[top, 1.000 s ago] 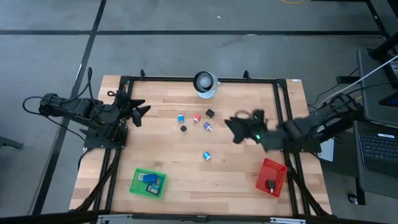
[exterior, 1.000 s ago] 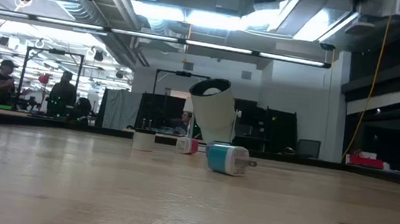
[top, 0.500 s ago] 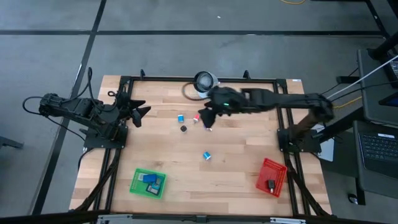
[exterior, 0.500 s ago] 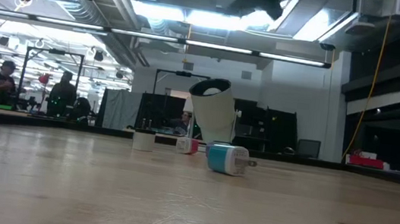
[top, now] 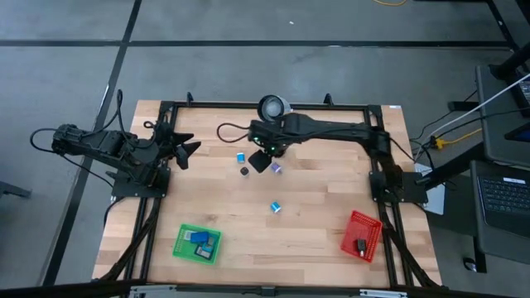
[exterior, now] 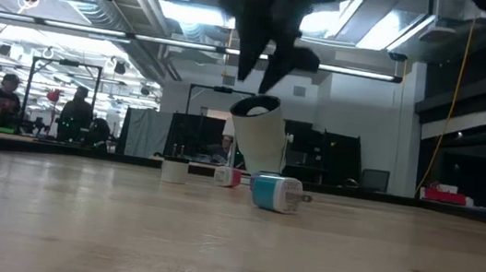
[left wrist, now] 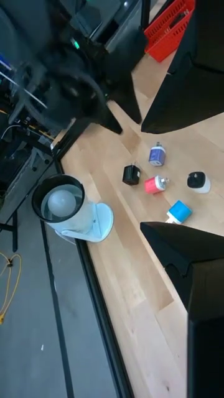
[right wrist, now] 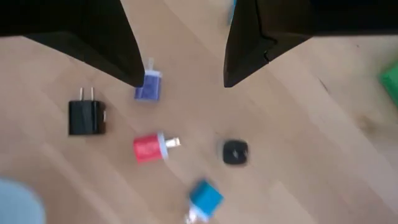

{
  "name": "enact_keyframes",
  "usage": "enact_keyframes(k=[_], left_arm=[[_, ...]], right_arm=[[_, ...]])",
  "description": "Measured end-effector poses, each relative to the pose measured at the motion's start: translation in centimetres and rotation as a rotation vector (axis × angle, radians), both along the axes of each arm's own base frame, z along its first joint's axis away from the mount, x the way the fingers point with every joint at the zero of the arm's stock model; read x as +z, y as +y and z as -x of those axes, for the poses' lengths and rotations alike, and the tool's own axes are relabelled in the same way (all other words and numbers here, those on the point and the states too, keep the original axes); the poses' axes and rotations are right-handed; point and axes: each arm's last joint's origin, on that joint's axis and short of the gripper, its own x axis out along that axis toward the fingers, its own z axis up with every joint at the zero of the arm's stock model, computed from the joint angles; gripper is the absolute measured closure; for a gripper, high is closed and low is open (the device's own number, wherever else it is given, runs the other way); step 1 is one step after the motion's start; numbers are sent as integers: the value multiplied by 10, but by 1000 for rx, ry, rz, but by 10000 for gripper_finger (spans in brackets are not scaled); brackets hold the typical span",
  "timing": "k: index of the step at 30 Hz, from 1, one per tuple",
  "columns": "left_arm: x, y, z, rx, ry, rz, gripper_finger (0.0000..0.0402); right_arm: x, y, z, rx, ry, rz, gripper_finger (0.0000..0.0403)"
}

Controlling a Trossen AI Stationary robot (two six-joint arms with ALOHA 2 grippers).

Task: Pick & Place Office items
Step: Put the purple charger adapter into the red bin

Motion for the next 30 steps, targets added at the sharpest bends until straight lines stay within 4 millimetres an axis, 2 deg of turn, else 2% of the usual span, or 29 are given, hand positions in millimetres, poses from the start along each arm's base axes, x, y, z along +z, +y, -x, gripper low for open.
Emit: enact_keyframes(k=[6,17,26,30], left_arm=[[0,-1,0,-26,4,15,162],[-1,-1,0,-44,7,26,162],[-1,-1,0,-44,14,24,162],[-2,-1,0,-44,29,20,162]], right_arm=[[-31,-3,-12,50,89,-10,177],[-51,-12,-12,61,135,16,175],[-80,-15,-5,36,188,-28,119],[-94,-16,-3,19,196,-29,107]])
